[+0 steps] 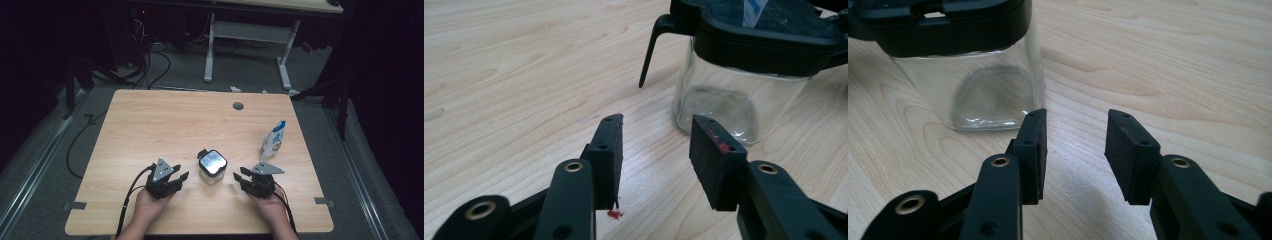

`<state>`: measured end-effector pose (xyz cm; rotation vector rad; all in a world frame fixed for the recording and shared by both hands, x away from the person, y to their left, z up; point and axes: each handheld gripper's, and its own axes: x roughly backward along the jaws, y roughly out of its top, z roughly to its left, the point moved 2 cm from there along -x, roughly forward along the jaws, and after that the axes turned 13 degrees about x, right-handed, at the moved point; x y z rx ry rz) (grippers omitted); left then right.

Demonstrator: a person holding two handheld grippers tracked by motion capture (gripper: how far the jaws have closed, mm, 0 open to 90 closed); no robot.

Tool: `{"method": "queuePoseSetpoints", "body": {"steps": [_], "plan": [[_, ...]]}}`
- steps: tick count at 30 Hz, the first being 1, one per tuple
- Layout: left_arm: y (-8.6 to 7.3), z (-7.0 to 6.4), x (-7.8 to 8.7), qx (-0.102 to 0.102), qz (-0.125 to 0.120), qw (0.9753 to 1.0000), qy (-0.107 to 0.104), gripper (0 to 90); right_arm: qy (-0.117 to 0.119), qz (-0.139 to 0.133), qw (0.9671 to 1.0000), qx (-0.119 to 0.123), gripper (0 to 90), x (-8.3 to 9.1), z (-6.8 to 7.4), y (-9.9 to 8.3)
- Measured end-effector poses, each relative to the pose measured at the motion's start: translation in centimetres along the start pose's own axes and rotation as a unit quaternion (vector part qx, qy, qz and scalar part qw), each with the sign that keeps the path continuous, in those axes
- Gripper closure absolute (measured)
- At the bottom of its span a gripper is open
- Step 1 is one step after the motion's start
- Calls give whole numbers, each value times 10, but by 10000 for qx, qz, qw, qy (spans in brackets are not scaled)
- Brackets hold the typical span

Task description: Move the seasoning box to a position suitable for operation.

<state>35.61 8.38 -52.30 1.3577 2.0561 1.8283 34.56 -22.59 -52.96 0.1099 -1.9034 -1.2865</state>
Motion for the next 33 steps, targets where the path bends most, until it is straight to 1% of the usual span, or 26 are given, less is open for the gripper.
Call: {"method": "queuePoseSetpoints", "body": {"steps": [1,2,4,5,9,10,11,14,16,17,18,20,22,23,24,25,29,30,32,33], "plan": [[1,0,1,-8,-10,10000,-20,566,-28,-5,10000,39,601,0,1,0],[3,2,3,-144,17,9999,26,568,-47,-14,10000,68,595,1,1,0],[5,2,5,-137,-44,9999,29,574,-77,-41,9999,63,594,1,2,0],[6,1,6,-119,-69,9999,24,595,-59,-19,10000,17,591,1,1,0],[12,0,6,-134,-131,9998,1,595,-77,-42,9999,-54,572,2,0,0],[15,-2,6,-182,-195,9996,19,595,-62,-15,9999,-158,568,3,-1,1],[15,-2,6,-182,-195,9996,19,596,-65,-1,9998,-179,568,3,-1,1],[21,-1,0,-107,-183,9998,5,633,-53,-67,9997,-239,567,4,-2,1],[23,-1,-2,-97,-219,9997,-5,663,-56,-94,9997,-241,574,5,-2,1],[25,-1,-2,-88,-265,9996,-21,663,-56,-94,9997,-241,574,5,-2,1],[29,0,-3,-23,-319,9995,-64,677,-57,-99,9998,-148,588,5,-1,1],[32,-1,-5,2,-321,9995,-62,677,-77,-94,9998,-130,589,6,0,2],[36,-2,-9,-59,-321,9995,-42,689,-3,-100,9999,-139,591,5,-1,2],[38,-3,-10,-78,-338,9994,-32,689,1,-97,9999,-112,590,5,0,2],[42,-4,-13,-116,-297,9995,-21,693,-59,-100,9999,-106,587,6,-1,2],[42,-4,-13,-116,-297,9995,-21,704,-65,-112,9999,-107,587,6,-2,2],[51,-7,-17,-84,-382,9992,-50,725,-56,-86,9999,-138,584,7,-2,2],[53,-8,-19,-102,-373,9992,-56,748,-11,-96,9999,-93,584,6,-2,2],[54,-9,-21,-123,-352,9993,-71,756,-25,-80,10000,-54,584,6,-1,2],[54,-17,-27,359,-657,9969,-227,764,-45,-78,10000,18,584,6,-1,2]]}}
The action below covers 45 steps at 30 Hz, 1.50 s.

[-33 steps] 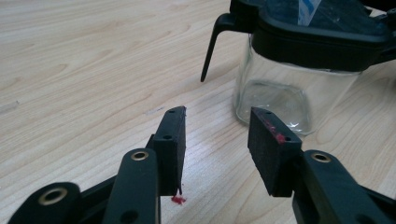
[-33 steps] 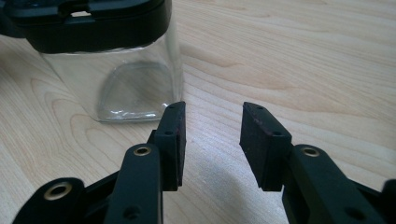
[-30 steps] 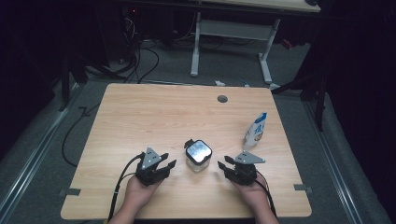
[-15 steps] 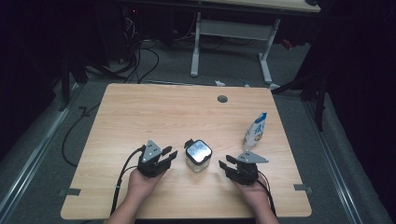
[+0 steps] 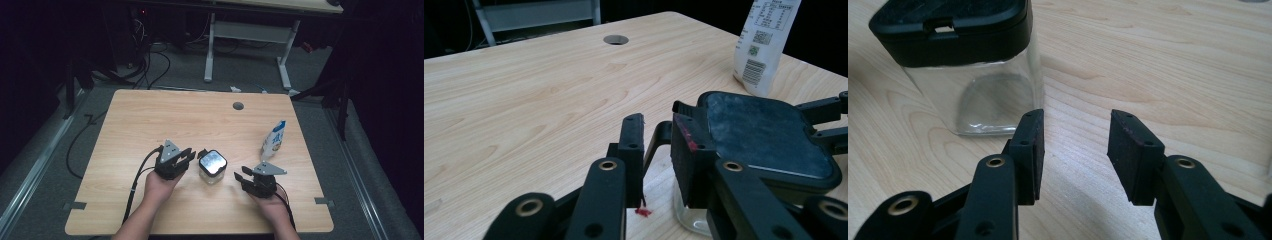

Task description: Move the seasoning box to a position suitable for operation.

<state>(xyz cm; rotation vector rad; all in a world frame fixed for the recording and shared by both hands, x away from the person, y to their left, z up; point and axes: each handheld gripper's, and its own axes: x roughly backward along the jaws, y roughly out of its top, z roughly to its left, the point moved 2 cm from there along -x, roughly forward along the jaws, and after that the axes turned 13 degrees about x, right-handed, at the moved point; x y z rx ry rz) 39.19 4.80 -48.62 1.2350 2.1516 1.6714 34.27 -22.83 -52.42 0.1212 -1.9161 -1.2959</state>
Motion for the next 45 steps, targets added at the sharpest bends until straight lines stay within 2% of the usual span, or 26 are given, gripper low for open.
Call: {"method": "queuePoseSetpoints", "body": {"steps": [1,2,4,8,11,17,22,27,33,36,38,41,45], "plan": [[1,-1,-1,-1,32,10000,-27,775,12,-23,10000,-11,582,0,0,0],[3,5,3,-494,341,9982,86,775,12,-23,10000,-11,582,0,0,0],[6,3,-1,-552,348,9978,65,808,28,-46,10000,-2,567,0,0,0],[10,0,-5,-588,290,9978,30,877,49,-73,10000,-10,554,-1,0,0],[13,-4,-10,-638,273,9976,-26,896,54,-150,9999,-39,540,-1,1,1],[15,-8,-19,-703,327,9970,-62,899,94,-63,9998,-149,540,-1,1,1],[13,-7,-22,-794,364,9962,-46,899,64,-146,9998,-141,539,0,2,3],[10,-9,-24,-854,359,9957,-80,899,90,-112,9998,-148,530,0,3,5],[10,-9,-25,-836,343,9959,-51,900,134,-140,9997,-147,535,1,6,7],[9,-10,-24,-871,335,9956,-44,899,149,-114,9998,-63,554,1,7,8],[9,-9,-24,-846,325,9958,-82,900,164,-133,9998,-67,566,1,8,9],[9,-8,-24,-791,297,9964,-106,900,101,-130,9998,56,572,2,10,10],[8,-7,-24,-775,274,9965,-132,900,153,-199,9997,46,581,3,13,14]]}}
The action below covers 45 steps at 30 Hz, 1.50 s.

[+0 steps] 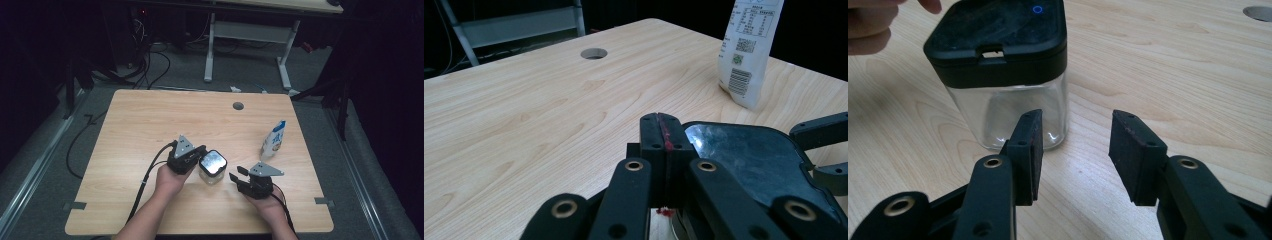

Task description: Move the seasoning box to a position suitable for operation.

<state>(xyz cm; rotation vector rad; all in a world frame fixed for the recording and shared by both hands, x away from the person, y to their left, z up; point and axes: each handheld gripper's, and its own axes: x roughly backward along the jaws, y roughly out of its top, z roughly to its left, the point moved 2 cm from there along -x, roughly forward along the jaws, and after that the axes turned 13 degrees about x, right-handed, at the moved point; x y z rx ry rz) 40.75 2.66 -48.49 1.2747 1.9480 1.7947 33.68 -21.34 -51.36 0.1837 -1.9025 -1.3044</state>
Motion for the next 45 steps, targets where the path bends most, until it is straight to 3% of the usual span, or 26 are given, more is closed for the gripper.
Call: {"method": "queuePoseSetpoints", "body": {"steps": [12,18,35,45], "plan": [[-1,1,0,53,-54,10000,-17,900,-51,-189,9998,23,764,3,2,5],[-2,1,1,93,-64,9999,-17,900,-12,-251,9997,48,811,2,3,6],[-2,3,1,149,-72,9999,-30,900,-14,-335,9993,135,896,1,5,10],[-2,4,1,194,-87,9998,-34,900,18,-397,9990,195,899,0,7,14]]}}
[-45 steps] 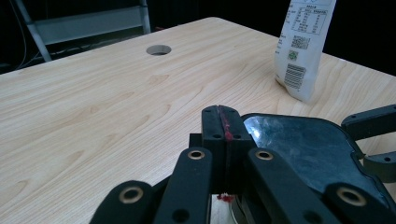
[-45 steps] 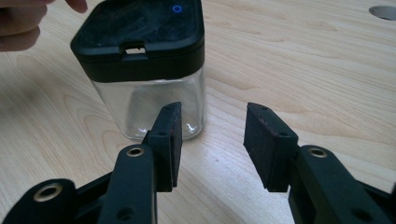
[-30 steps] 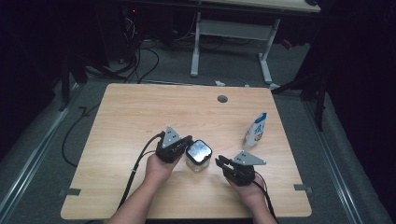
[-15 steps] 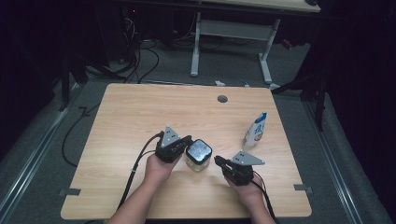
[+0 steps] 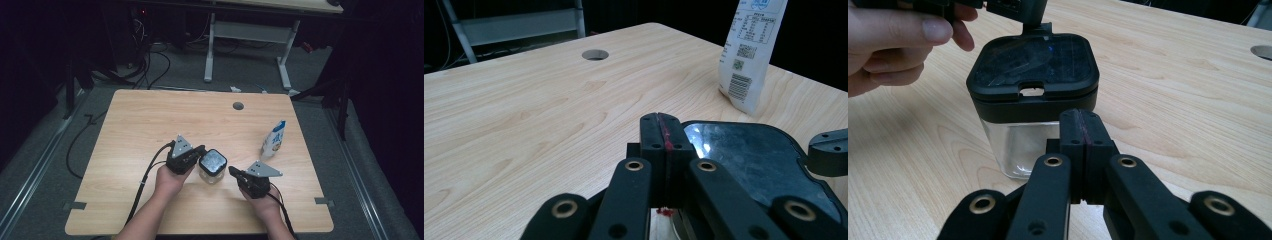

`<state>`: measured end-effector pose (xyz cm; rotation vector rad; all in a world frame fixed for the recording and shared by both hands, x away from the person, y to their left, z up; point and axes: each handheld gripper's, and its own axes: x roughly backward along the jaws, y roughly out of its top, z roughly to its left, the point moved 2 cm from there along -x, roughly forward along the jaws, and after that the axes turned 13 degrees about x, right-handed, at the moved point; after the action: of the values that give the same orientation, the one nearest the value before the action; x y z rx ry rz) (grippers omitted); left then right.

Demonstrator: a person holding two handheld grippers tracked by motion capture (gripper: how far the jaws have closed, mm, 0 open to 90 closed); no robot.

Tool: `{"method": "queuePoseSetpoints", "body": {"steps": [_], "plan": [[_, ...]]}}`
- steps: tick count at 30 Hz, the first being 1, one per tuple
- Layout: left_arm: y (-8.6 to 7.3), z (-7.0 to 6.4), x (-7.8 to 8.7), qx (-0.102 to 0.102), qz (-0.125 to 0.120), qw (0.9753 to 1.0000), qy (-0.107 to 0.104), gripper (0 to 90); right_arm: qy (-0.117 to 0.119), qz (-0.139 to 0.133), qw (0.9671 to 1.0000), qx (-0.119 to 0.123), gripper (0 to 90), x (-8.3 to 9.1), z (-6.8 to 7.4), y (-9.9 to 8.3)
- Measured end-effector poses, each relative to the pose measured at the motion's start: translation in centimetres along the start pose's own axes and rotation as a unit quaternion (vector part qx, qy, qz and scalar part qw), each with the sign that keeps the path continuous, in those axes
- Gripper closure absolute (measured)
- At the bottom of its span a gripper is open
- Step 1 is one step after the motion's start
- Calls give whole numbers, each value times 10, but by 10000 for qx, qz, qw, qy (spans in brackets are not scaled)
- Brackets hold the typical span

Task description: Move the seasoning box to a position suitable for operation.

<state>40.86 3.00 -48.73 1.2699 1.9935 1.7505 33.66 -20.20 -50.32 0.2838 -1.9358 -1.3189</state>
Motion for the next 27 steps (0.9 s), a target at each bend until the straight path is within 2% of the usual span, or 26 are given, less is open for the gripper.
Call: {"method": "queuePoseSetpoints", "body": {"steps": [27], "plan": [[-1,1,0,80,-40,10000,-14,900,9,-61,10000,60,899,-3,-1,5]]}}
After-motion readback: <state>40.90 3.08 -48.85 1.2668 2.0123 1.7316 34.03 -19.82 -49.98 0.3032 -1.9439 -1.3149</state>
